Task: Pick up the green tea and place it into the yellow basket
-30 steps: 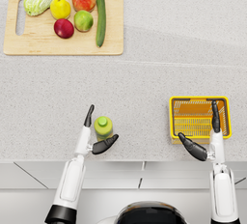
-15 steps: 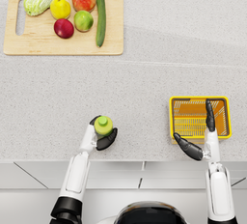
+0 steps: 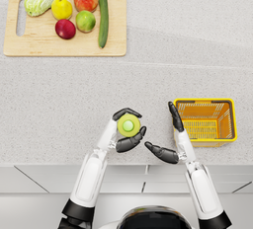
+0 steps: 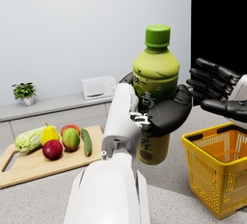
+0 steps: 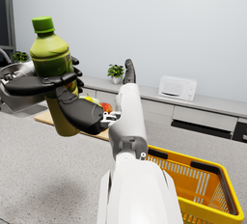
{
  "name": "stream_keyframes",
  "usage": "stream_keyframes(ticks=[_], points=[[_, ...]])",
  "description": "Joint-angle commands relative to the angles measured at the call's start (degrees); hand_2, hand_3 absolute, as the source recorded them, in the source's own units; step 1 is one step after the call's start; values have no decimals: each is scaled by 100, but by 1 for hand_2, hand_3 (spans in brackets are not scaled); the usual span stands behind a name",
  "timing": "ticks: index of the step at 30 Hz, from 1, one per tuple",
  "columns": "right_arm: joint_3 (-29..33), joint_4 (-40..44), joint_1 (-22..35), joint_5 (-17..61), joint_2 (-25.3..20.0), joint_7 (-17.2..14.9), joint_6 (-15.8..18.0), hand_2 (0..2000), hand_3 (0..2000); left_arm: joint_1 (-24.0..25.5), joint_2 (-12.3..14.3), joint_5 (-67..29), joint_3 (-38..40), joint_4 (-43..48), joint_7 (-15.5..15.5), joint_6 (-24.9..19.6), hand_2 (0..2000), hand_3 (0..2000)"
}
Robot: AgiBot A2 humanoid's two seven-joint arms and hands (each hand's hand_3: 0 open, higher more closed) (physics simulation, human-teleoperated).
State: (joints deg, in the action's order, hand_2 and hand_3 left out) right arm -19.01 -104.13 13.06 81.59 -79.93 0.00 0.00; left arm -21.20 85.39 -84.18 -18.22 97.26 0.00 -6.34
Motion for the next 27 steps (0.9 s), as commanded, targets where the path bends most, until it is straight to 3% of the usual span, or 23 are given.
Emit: stream_keyframes(ticks=[1, 6, 10, 14, 15, 16, 18, 19, 20, 24, 27], points=[[-351, 245, 278, 0, -231, 0, 0, 0, 0, -447, 411, 1, -186, 113, -4, -5, 2000, 2000], [-367, 403, 559, 0, -507, 0, 0, 0, 0, -411, 406, 2, -814, 59, -21, -15, 2000, 2000], [-347, 466, 776, 10, -674, -6, 11, 0, 0, -179, 223, -14, -1106, 111, -13, 98, 2000, 2000], [-338, 491, 930, 27, -741, -50, 603, 0, 0, -99, -7, -32, -1321, 154, 10, 289, 2000, 2000], [-344, 465, 902, 30, -706, -62, 709, 1361, 327, -115, -37, -33, -1324, 175, 10, 373, 2000, 2000], [-396, 490, 900, 41, -672, -56, 1117, 2000, 653, -126, -81, -37, -1313, 205, 4, 456, 2000, 2000], [-427, 490, 915, 44, -636, -16, 1470, 2000, 1307, -159, -142, -39, -1318, 245, -4, 532, 2000, 2000], [-465, 507, 920, 44, -620, -22, 1490, 2000, 1633, -182, -161, -40, -1310, 274, 0, 515, 639, 1673], [-464, 533, 940, 41, -620, -24, 1459, 2000, 1960, -146, -225, -37, -1317, 379, 3, 627, 0, 1347], [-352, 574, 1034, 21, -665, 42, 1161, 2000, 2000, -73, -356, -26, -1015, 693, 3, 682, 0, 40], [165, 555, 1096, 10, -718, 29, 967, 2000, 2000, 221, -576, -11, -58, 1052, 1, 656, 0, 0]])
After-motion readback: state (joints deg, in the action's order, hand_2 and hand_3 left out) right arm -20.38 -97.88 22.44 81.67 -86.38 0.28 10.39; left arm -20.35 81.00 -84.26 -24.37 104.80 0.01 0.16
